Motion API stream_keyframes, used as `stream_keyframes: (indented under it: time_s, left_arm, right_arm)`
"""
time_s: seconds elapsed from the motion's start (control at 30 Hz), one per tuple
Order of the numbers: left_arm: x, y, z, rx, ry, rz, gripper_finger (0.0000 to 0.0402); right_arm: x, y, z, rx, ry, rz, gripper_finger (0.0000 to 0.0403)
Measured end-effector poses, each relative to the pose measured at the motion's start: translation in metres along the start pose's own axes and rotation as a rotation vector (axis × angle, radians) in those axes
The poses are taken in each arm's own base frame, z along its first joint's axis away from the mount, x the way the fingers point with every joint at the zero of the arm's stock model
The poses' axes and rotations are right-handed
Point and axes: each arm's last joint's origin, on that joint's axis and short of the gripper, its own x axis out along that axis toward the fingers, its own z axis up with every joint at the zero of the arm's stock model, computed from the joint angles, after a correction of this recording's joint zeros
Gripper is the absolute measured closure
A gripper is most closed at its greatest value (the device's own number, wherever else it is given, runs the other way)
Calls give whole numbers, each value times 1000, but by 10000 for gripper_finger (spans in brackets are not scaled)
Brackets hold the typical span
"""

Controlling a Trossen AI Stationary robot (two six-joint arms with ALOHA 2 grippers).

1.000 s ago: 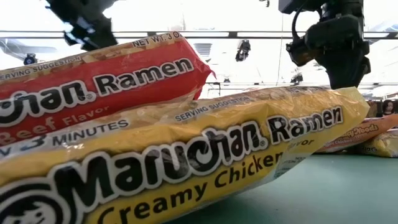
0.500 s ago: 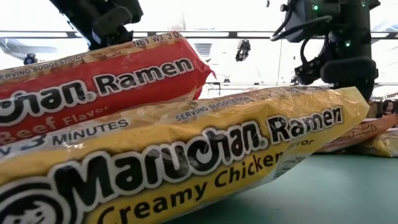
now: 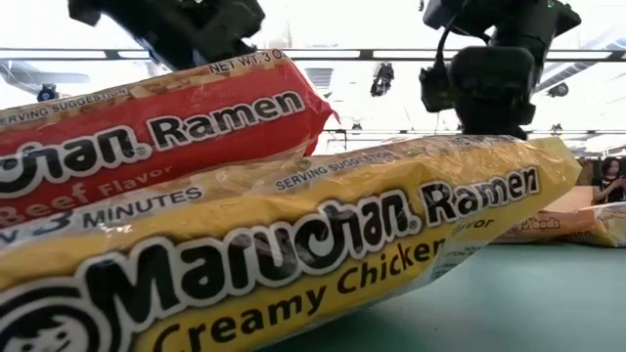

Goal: Sort Maruchan noodles
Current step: Put the yellow noddle pack into the transparent bin

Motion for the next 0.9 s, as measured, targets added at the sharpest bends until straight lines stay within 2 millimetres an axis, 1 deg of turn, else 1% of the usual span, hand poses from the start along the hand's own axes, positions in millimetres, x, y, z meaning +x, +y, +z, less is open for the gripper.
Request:
stream_keyframes:
  time_s: [0.1, 0.27, 0.37, 0.43, 0.57, 0.67, 0.73, 0.8, 0.9]
  left_arm:
    - [13, -5, -1, -18, -36, -17, 248]
    - [31, -9, -9, -17, -33, -44, 248]
    - [42, -10, -15, -27, -11, -66, 248]
    - [48, -8, -18, -40, 1, -65, 248]
    - [54, -1, -18, -77, 16, -37, 248]
    - [60, 12, -17, -98, 34, 5, 248]
    - [64, 22, -15, -128, 40, 35, 248]
    - [68, 31, -14, -161, 48, 65, 248]
    - [73, 43, -13, -195, 69, 105, 248]
  right_arm:
    - [0, -1, -1, -18, 7, -6, 266]
    - [0, -8, -9, -18, 89, -80, 266]
    - [1, -9, -10, -14, 85, -83, 266]
    - [1, -7, -7, -17, 50, -72, 266]
    - [1, 1, 4, -68, -85, -19, 266]
    - [2, 9, 16, -133, -232, 17, 266]
    - [6, 12, 22, -159, -305, 9, 266]
    - [12, 13, 26, -169, -347, -3, 266]
    - [24, 10, 29, -161, -341, -37, 266]
